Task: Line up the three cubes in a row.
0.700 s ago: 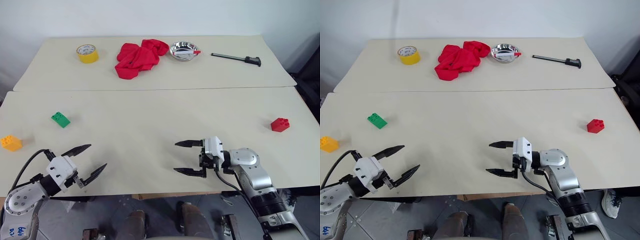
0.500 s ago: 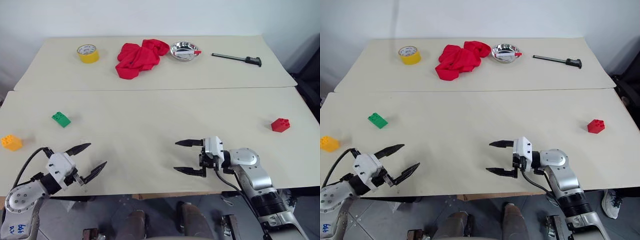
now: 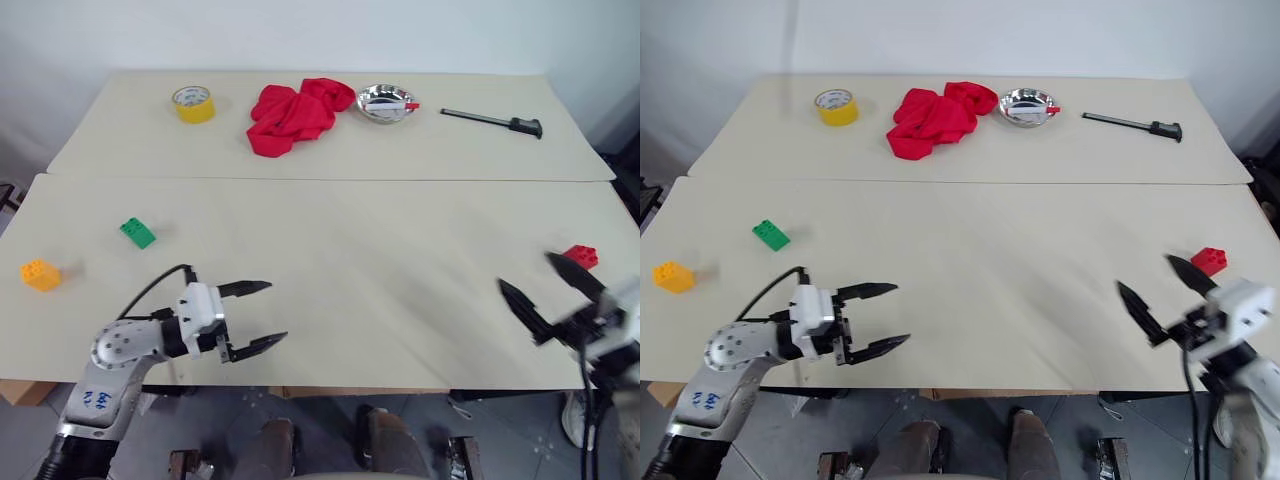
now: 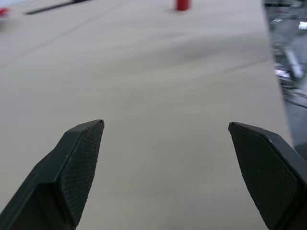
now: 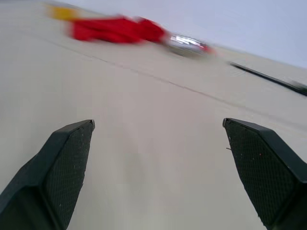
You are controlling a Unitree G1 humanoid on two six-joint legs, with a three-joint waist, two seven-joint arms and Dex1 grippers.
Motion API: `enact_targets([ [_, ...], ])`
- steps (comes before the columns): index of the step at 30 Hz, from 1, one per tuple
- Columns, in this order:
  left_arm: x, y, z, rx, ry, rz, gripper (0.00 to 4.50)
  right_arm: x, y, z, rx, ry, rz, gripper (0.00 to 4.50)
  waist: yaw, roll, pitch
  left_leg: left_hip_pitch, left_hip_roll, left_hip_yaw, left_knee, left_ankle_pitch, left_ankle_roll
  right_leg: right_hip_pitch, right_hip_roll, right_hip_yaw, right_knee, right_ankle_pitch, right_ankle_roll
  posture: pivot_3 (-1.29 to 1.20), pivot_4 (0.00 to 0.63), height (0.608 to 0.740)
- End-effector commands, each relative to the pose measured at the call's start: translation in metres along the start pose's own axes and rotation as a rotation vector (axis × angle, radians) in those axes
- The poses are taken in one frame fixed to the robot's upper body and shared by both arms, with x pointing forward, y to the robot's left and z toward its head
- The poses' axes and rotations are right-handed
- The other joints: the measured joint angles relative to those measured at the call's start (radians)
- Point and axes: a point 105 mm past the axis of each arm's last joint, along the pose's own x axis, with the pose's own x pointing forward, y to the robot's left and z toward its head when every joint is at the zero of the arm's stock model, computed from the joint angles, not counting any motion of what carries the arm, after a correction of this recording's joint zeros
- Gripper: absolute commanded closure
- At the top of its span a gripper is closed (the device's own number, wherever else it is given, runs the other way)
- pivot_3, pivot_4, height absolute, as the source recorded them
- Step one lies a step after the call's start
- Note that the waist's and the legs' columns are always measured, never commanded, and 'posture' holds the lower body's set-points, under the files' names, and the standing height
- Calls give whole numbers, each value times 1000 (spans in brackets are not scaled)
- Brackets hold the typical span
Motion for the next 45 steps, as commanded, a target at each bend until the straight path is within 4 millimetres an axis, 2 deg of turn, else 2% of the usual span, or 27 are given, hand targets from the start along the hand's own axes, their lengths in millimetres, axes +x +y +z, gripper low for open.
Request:
enact_targets([
  [1,10,-2,1,20,-2,-53,120,-31,-21,-8,20,22,-165,0,-6,0,0,1,1,1,0,0,0,0,1,1,1,0,0,0,150,740],
  [4,17,1,2,46,-9,-60,120,-41,-26,-22,92,69,-237,0,-25,1,0,3,1,5,0,0,0,0,1,6,0,0,0,0,150,740],
  [6,19,2,2,45,-19,-63,120,-34,-28,-22,122,76,-241,0,-27,1,0,5,2,6,0,1,0,0,-1,8,2,0,0,0,150,740],
  [11,20,1,4,45,-38,-72,120,11,-54,1,157,47,-288,0,-28,2,-1,9,2,11,0,1,0,0,-1,13,6,0,0,0,150,740],
  [13,21,0,6,45,-51,-84,120,36,-69,7,170,89,-303,0,-24,2,-1,9,2,11,0,1,0,0,-1,16,6,0,0,0,150,740],
  [16,23,0,12,60,-82,-95,120,62,-83,12,166,119,-315,0,-19,2,-1,9,2,11,0,1,0,0,-1,19,6,0,0,0,150,740],
  [20,25,3,21,58,-125,-85,120,85,-93,-2,143,218,-361,0,-17,2,-1,4,2,9,1,2,1,-3,0,17,4,0,0,0,150,740],
  [24,24,3,22,57,-128,-84,120,90,-103,-18,128,297,-439,0,-17,2,-1,1,0,10,1,1,2,-4,0,13,5,1,1,0,150,740],
  [28,24,7,28,46,-163,-61,120,96,-93,-30,156,326,-400,0,-22,2,-1,1,-1,10,1,1,4,-4,0,10,4,1,2,0,150,740],
  [31,24,8,28,45,-167,-55,0,99,-92,-32,158,315,-395,614,-23,2,-1,1,-1,10,1,1,4,-3,0,10,3,2,3,0,150,740],
  [34,24,10,29,42,-172,-49,0,103,-90,-31,172,303,-379,1612,-23,2,-1,1,-1,10,1,1,4,-3,0,10,4,2,3,0,150,740],
  [38,17,13,28,43,-160,-23,0,116,-71,-19,176,264,-235,3005,-23,2,-1,1,-1,10,1,1,4,-3,1,10,4,2,3,0,150,740],
  [40,14,14,27,40,-158,-4,0,123,-58,-9,168,231,-149,3037,-23,2,-1,1,0,10,1,1,4,-3,1,10,4,2,3,0,150,740],
  [41,11,16,27,35,-154,14,0,132,-36,4,168,188,-21,3037,-24,2,-1,1,0,10,1,1,4,-3,1,10,4,2,3,0,150,740],
  [42,6,16,24,30,-141,33,0,142,1,20,139,142,193,3037,-28,3,-1,1,0,10,1,1,4,-3,1,10,4,2,3,0,150,740],
  [43,3,16,22,27,-132,46,0,145,28,31,118,114,346,3037,-34,3,-1,1,1,11,1,1,4,-4,1,10,3,2,3,0,150,740],
  [44,0,15,20,23,-123,55,0,142,59,35,82,109,532,3037,-42,3,-1,2,2,12,1,1,3,-4,1,11,3,2,3,0,150,740],
  [45,-1,13,18,17,-115,64,0,134,86,29,13,158,715,3037,-44,3,-1,2,4,12,1,0,2,-4,2,11,3,2,3,0,150,740],
])
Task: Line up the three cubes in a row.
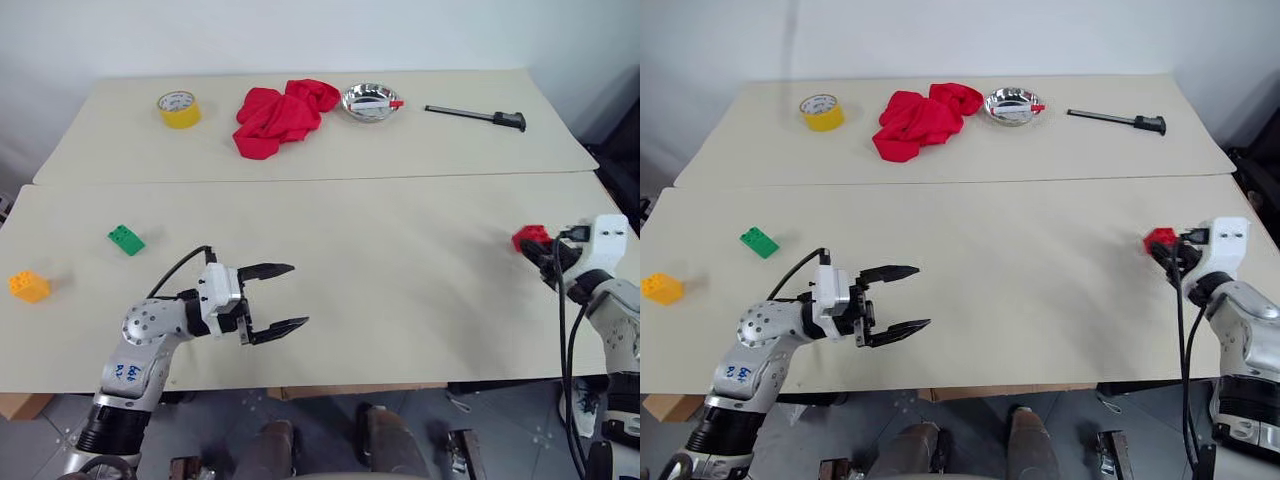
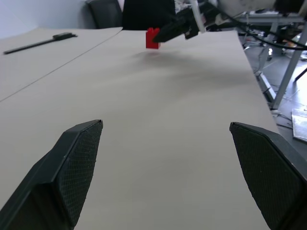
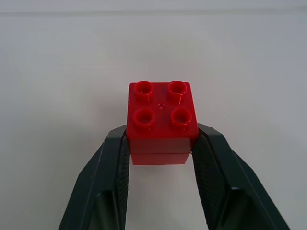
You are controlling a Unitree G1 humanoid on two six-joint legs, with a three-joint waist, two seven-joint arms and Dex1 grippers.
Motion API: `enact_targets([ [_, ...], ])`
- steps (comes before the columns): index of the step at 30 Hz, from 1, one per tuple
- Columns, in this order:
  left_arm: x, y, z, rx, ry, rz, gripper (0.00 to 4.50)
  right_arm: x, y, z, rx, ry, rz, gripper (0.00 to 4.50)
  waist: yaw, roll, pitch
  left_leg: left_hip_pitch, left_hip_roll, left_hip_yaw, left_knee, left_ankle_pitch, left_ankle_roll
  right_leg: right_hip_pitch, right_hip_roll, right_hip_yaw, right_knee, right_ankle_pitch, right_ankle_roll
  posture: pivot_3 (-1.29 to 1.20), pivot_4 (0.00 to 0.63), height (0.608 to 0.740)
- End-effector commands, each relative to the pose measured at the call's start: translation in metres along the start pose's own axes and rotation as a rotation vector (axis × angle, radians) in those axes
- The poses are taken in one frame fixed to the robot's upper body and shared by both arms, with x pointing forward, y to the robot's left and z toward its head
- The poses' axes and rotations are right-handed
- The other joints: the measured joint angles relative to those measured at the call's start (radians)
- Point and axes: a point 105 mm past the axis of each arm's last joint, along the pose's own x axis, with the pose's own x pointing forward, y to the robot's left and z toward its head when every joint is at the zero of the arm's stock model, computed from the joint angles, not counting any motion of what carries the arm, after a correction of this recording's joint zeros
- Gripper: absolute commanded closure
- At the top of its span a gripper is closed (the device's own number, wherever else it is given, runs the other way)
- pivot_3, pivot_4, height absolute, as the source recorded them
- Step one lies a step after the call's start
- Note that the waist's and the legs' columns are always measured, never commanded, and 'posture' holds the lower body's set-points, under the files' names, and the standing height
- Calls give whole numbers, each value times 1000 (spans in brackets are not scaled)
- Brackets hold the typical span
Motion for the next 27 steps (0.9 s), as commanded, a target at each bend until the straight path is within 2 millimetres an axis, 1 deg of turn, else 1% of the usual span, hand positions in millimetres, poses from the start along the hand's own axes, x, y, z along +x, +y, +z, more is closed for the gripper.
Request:
enact_targets([
  [1,-6,-4,6,22,-4,23,0,7,94,-1,-251,94,578,3037,-2,0,0,0,1,-1,0,0,-1,0,2,-1,0,0,0,0,150,740],
  [2,-8,-7,4,16,3,29,0,6,114,-14,-293,163,714,3037,-2,0,0,0,1,-2,0,0,-1,0,5,-2,-1,0,0,0,150,740],
  [3,-9,-8,3,11,7,32,0,6,124,-22,-315,203,789,3037,1,-1,0,0,2,-2,0,-1,-2,1,6,-2,-1,0,0,0,150,740],
  [5,-10,-12,2,5,15,39,0,14,140,-25,-304,207,866,3037,12,-1,0,0,1,-4,0,-1,-1,2,5,-3,-3,0,0,0,150,740],
  [6,-11,-13,2,5,19,40,0,19,143,-26,-320,200,883,3037,18,-2,0,-1,0,-4,1,-1,-1,2,3,-3,-3,0,0,0,150,740],
  [9,-13,-14,4,4,26,51,0,28,145,-33,-396,211,917,3037,24,-2,0,-1,-3,-4,1,-1,0,1,-5,-4,-6,0,0,0,150,740],
  [14,-22,-12,6,13,48,76,0,38,143,-36,-431,204,924,3037,20,-2,0,-2,-4,-7,1,-1,0,2,-5,-7,-6,0,0,0,150,740],
  [15,-24,-11,6,15,51,86,0,37,144,-38,-422,218,935,3037,19,-2,0,-2,-3,-8,1,-1,0,2,-5,-7,-6,0,-1,0,150,740],
  [17,-27,-9,6,16,57,100,0,39,143,-39,-440,210,933,2325,19,-2,0,-2,-3,-8,1,0,-1,2,-5,-8,-6,0,-1,0,150,740],
  [19,-32,-8,5,17,67,127,0,39,143,-38,-443,190,928,1800,18,-2,0,-2,-3,-8,1,0,-1,2,-5,-8,-6,0,-1,0,150,740],
  [21,-41,-6,5,12,80,181,0,39,141,-27,-433,145,910,1147,18,-2,0,-2,-3,-8,1,0,-1,2,-5,-8,-5,0,-1,0,150,740],
  [22,-48,-2,4,20,87,234,0,38,138,-20,-446,112,895,871,17,-2,0,-2,-3,-8,1,0,-1,2,-5,-8,-5,0,-1,0,150,740],
  [24,-71,7,3,17,80,402,0,30,134,-5,-468,17,899,204,16,-2,0,-3,-3,-8,1,0,-1,2,-5,-8,-5,0,-1,0,150,740],
  [25,-88,10,3,5,65,518,0,24,130,3,-450,-46,898,24,17,-2,0,-3,-3,-8,0,-1,-1,1,-5,-8,-5,0,-1,0,150,740],
  [27,-121,13,1,39,74,721,0,16,123,12,-386,-113,891,24,18,-2,0,-3,-2,-9,0,-1,-1,2,-4,-9,-7,0,-1,0,150,740],
])
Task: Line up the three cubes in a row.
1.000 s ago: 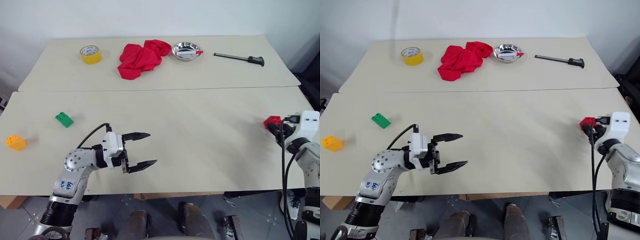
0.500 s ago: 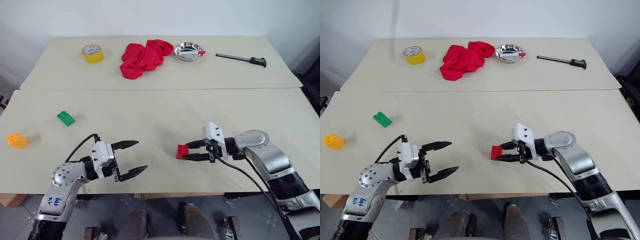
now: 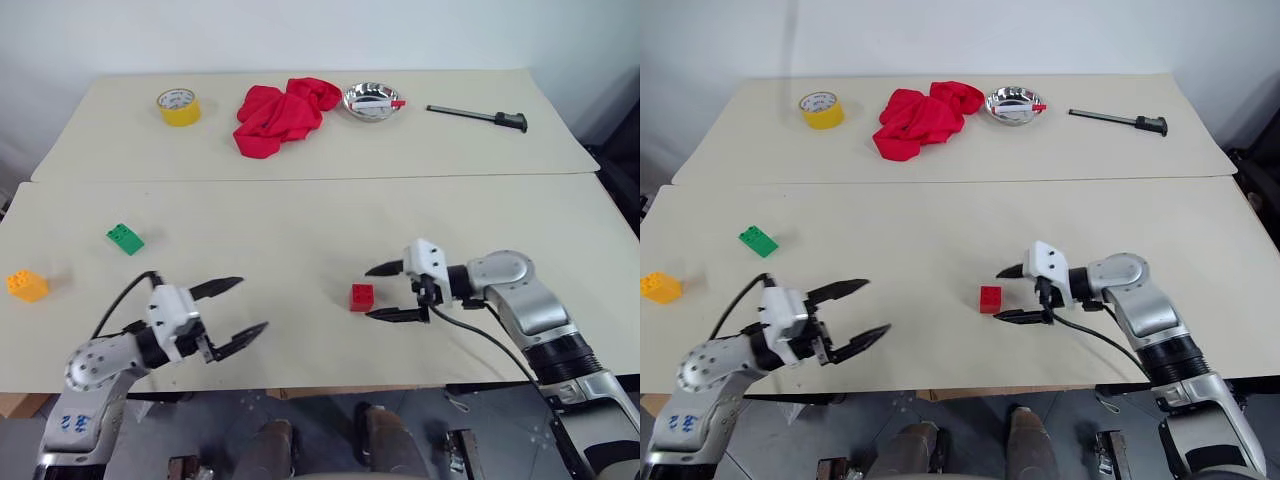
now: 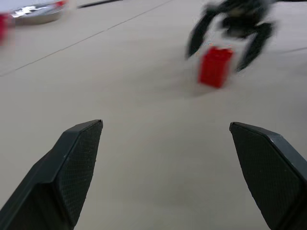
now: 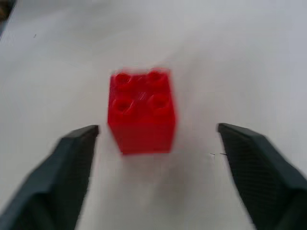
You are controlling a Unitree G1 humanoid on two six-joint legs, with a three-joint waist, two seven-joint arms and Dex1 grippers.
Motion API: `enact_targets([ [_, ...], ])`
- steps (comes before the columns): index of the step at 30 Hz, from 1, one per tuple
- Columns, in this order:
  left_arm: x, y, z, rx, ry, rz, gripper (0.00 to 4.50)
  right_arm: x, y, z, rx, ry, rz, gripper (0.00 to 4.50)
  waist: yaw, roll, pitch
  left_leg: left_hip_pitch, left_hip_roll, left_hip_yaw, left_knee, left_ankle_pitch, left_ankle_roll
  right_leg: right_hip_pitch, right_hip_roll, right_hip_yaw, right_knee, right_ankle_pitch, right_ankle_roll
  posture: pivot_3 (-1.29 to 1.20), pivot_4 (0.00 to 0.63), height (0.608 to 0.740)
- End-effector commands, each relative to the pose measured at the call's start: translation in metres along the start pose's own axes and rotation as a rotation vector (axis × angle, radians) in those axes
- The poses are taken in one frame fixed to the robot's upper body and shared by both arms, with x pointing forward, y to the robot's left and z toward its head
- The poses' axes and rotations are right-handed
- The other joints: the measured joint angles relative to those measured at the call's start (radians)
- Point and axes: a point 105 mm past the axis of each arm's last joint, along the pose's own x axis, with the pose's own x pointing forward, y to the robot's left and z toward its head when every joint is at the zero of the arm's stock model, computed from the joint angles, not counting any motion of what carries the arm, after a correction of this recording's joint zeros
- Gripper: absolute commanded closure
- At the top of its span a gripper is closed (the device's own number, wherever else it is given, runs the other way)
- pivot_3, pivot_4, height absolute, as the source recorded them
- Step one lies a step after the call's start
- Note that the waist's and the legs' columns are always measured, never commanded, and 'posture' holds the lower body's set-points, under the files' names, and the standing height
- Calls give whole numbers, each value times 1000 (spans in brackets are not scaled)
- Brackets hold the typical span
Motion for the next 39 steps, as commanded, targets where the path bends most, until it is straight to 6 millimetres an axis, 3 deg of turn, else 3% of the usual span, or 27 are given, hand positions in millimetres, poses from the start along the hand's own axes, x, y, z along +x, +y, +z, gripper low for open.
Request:
enact_targets([
  [1,-42,30,6,83,-30,319,0,-23,-2,23,-21,-155,-42,24,2,0,0,0,0,0,0,0,0,0,0,0,0,0,0,0,150,740],
  [3,-68,37,-2,70,-17,500,0,-29,-4,33,-9,-287,-74,24,3,0,0,0,0,-1,0,-1,0,1,0,-1,-2,0,0,0,150,740],
  [5,-108,42,-13,6,-12,744,0,-37,-5,37,-11,-385,-114,24,3,-1,0,1,0,-1,0,-1,0,2,0,-1,-6,0,0,0,150,740],
  [7,-141,38,-25,-48,4,921,0,-41,0,28,-27,-385,-76,24,3,-1,0,1,0,0,0,-1,0,3,0,-1,-6,0,0,0,150,740],
  [10,-158,35,-33,-81,8,1011,0,-43,-3,18,-96,-358,-55,24,4,-1,0,1,0,0,0,-1,1,3,0,-1,-6,0,0,0,150,740],
  [17,-115,57,-15,-99,-51,992,0,-41,-14,17,-151,-370,-79,24,21,-2,0,3,0,-1,1,0,0,4,-1,-1,-3,1,0,0,150,740],
  [19,-97,73,-16,-109,-12,1002,0,-39,-14,17,-149,-369,-66,24,24,-2,0,3,0,-2,1,0,-1,4,-1,-2,-3,1,0,0,150,740],
  [23,-54,108,5,-163,-101,1101,0,-36,-12,20,-138,-370,-39,24,25,-2,0,2,-1,-2,1,0,-1,3,0,-1,3,1,-1,0,150,740],
  [30,0,130,-11,-197,30,1349,0,-30,-10,22,-126,-374,-24,24,20,-3,0,1,-4,0,2,1,0,0,2,-3,5,1,0,0,150,740],
  [36,20,140,-16,-267,31,1464,0,-28,-6,23,-109,-374,-17,24,27,-3,0,1,-3,-1,3,2,-2,0,3,-6,5,1,0,0,150,740],
  [39,29,146,-19,-273,48,1441,0,-29,-5,22,-112,-367,-27,24,27,-3,0,1,-3,-1,4,2,-2,0,2,-6,5,1,0,0,150,740],
])
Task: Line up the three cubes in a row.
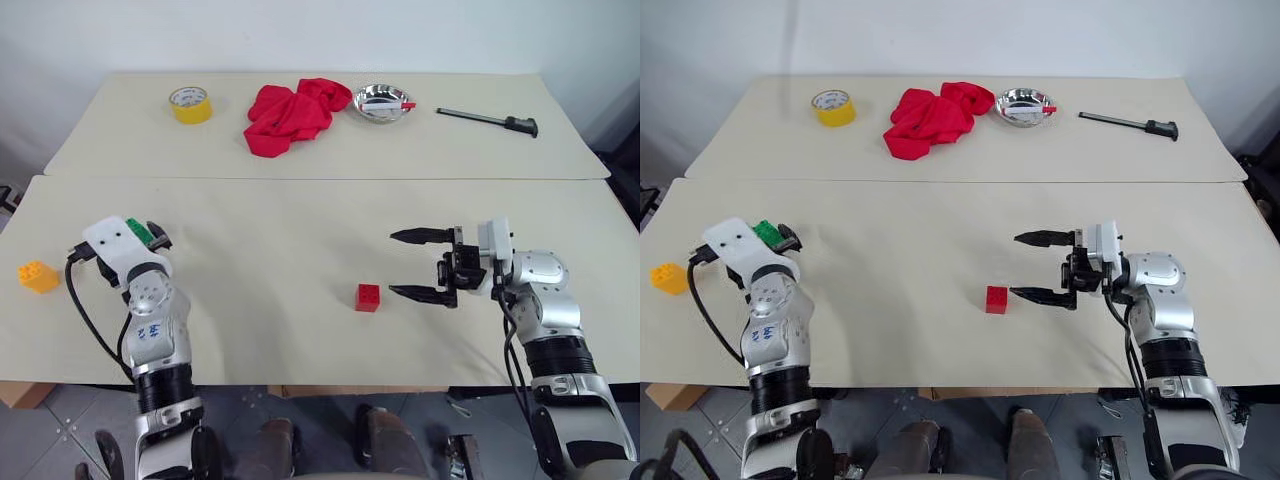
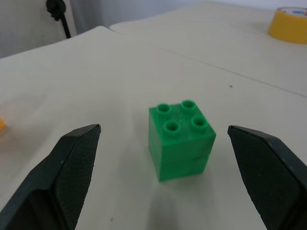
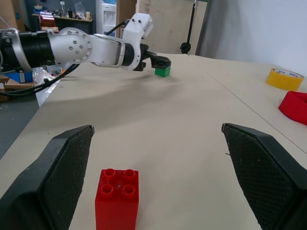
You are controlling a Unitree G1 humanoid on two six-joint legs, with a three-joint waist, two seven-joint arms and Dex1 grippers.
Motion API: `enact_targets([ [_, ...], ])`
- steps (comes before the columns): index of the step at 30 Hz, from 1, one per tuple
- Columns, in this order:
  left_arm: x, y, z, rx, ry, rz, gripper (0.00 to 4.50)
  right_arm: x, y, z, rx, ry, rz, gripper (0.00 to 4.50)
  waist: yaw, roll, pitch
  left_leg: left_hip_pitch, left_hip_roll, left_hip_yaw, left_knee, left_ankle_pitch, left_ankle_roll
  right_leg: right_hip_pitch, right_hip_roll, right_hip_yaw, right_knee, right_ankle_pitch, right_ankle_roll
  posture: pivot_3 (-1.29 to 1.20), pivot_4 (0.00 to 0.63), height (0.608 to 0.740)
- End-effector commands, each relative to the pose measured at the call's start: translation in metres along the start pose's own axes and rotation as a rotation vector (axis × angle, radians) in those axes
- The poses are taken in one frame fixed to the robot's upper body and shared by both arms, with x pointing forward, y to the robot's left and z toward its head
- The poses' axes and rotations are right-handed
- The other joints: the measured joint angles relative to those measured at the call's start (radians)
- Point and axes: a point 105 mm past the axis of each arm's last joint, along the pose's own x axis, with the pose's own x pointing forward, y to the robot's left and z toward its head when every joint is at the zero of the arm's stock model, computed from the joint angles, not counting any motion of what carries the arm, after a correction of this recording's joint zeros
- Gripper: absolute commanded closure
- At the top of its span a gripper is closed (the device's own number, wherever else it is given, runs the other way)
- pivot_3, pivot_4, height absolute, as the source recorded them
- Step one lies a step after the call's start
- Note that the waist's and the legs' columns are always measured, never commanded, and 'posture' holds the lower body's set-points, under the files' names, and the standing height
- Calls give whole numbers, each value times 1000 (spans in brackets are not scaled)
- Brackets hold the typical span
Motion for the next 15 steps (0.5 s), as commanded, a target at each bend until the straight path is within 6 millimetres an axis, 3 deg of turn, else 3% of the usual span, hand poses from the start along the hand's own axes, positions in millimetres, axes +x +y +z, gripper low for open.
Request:
enact_targets([
  [1,8,1,5,8,-24,15,0,-2,2,7,-28,-11,-4,24,0,0,0,0,0,0,0,0,0,0,0,0,0,0,0,0,150,740],
  [3,10,-3,2,3,-10,-7,0,-4,2,7,-27,-5,-11,24,0,0,0,0,0,0,0,0,0,0,0,0,0,0,0,0,150,740],
  [6,12,-1,3,8,-18,-12,588,-5,2,6,-28,-2,-20,0,-1,0,0,0,0,0,0,0,0,0,0,0,0,0,0,0,150,740],
  [14,8,-5,9,17,-68,-137,2994,-8,4,4,-32,3,-44,0,-1,0,0,0,0,0,0,0,0,0,0,0,0,0,0,0,150,740],
  [15,5,-6,14,-3,-102,-210,3046,-10,5,4,-36,8,-53,0,-2,0,0,0,0,0,0,0,0,0,0,0,0,0,0,0,150,740],
])
